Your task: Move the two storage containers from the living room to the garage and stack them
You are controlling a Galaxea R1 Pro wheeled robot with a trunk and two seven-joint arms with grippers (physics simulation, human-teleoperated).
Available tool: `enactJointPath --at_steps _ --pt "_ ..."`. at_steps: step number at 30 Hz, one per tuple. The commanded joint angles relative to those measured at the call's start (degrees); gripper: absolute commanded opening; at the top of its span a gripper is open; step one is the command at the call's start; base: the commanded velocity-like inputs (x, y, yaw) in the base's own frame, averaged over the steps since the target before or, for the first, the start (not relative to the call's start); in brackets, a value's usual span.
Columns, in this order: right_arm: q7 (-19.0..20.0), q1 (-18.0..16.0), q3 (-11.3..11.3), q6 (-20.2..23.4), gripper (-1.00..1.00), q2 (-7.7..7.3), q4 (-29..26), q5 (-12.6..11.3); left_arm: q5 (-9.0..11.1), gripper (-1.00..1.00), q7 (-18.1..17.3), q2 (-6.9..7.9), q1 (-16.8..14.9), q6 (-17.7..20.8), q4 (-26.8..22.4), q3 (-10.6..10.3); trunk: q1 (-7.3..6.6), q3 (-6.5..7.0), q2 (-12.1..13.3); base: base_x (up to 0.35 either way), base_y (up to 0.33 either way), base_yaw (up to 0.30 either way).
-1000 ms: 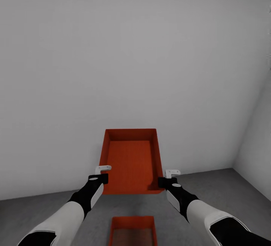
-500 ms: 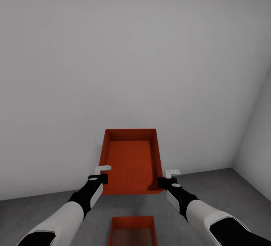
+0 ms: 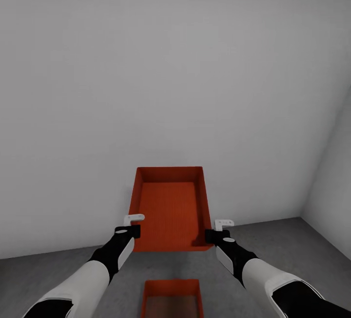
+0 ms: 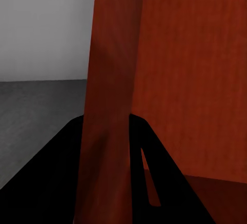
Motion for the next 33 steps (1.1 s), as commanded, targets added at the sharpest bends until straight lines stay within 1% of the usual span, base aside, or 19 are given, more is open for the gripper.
enactJointPath --at_steps 1,12,33 --pt "-1.75 -0.03 -2.07 -0.28 -1.00 -0.99 -0.02 -0.09 -0.74 -1.00 2.70 0.03 -0.01 0.49 -0.15 0.94 0.02 -0.02 -0.05 0.000 0.000 0.000" --pt "-1.76 -0.03 -2.07 -0.28 -1.00 -0.91 -0.01 -0.09 -0.70 -1.00 2.69 -0.07 -0.01 0.57 -0.20 0.94 0.02 -0.02 -0.05 0.000 0.000 0.000" --pt "-1.59 -0.03 -2.07 -0.23 -1.00 -0.96 -0.01 0.05 -0.68 -1.00 2.66 -0.10 -0.01 0.58 -0.21 0.94 4.63 -3.79 -8.47 0.000 0.000 0.000"
